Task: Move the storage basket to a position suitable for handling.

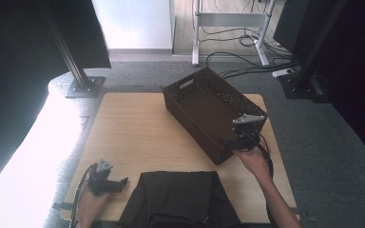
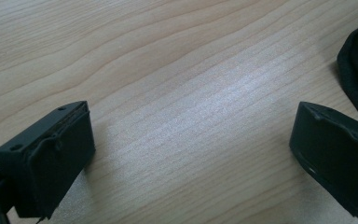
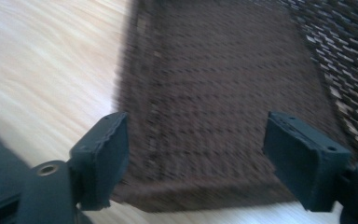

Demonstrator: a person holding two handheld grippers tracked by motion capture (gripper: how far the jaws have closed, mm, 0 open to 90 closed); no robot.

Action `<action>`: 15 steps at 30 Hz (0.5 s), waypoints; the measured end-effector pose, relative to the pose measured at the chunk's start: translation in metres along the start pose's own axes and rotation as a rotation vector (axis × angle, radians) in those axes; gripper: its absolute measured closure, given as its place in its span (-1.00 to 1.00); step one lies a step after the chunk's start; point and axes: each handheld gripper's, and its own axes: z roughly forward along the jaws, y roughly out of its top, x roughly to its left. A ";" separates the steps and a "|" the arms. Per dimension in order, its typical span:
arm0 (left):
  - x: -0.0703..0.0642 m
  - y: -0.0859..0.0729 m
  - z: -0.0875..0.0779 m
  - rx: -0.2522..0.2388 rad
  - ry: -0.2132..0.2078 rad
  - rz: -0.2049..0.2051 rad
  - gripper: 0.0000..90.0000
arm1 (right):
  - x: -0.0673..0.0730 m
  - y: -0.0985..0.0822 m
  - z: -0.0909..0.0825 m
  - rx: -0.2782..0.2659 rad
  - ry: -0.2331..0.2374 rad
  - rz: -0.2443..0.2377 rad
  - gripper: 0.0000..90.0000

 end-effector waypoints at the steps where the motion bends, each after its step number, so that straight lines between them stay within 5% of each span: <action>1: 0.000 0.000 0.000 0.000 0.000 -0.001 -1.00 | -0.001 -0.003 0.000 0.002 -0.017 0.002 -0.60; 5: 0.000 0.000 0.000 0.000 0.000 0.002 -1.00 | -0.004 -0.012 0.005 0.029 -0.060 0.011 -0.69; 15: 0.000 0.000 0.000 0.001 -0.002 0.003 -1.00 | -0.012 -0.022 0.001 0.013 -0.074 0.056 -0.70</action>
